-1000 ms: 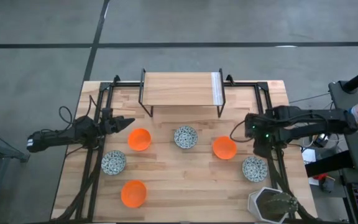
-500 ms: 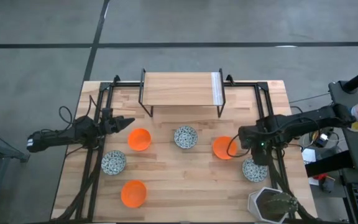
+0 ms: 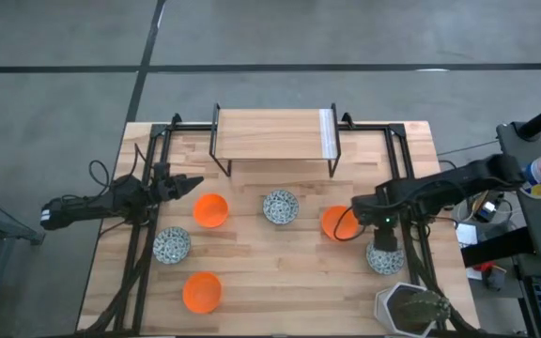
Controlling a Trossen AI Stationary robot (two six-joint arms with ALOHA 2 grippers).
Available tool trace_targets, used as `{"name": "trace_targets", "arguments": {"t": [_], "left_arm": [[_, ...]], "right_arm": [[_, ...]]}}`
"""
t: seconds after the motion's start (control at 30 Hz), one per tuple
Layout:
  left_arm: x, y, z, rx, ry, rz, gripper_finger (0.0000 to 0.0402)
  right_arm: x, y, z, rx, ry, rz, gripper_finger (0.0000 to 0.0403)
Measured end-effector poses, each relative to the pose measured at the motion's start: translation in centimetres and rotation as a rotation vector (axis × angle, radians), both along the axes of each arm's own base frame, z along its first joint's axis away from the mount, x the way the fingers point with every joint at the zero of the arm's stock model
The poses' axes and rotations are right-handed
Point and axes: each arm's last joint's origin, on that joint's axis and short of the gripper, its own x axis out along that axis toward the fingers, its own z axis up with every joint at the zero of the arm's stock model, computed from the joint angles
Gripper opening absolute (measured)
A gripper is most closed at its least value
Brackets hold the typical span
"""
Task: Pick & Place Mini bowls
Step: Put the bottom right white patterned bowl on the shelf
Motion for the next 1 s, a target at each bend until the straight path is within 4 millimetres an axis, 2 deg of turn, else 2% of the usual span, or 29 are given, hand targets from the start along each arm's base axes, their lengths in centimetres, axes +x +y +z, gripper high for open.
{"name": "trace_targets", "arguments": {"t": [0.2,0.37,0.53,0.73,1.0], "left_arm": [[0.0,0.0,0.0,0.0,0.0,0.0,0.0],[0.0,0.0,0.0,0.006,0.001,0.001,0.0],[0.0,0.0,0.0,0.006,0.002,0.001,0.0],[0.0,0.0,0.0,0.007,0.003,0.001,0.0],[0.0,0.0,0.0,0.007,0.003,0.002,0.0]], "right_arm": [[0.4,0.1,-0.7,0.016,0.051,-0.002,0.0066],[0.6,0.2,-1.0,0.051,0.075,-0.003,0.0017],[0.9,0.2,-0.4,0.045,0.062,-0.032,0.0013],[2.0,0.4,2.1,0.094,0.006,-0.112,0.0012],[4.6,0.7,7.5,0.16,-0.104,-0.214,0.0011]]}}
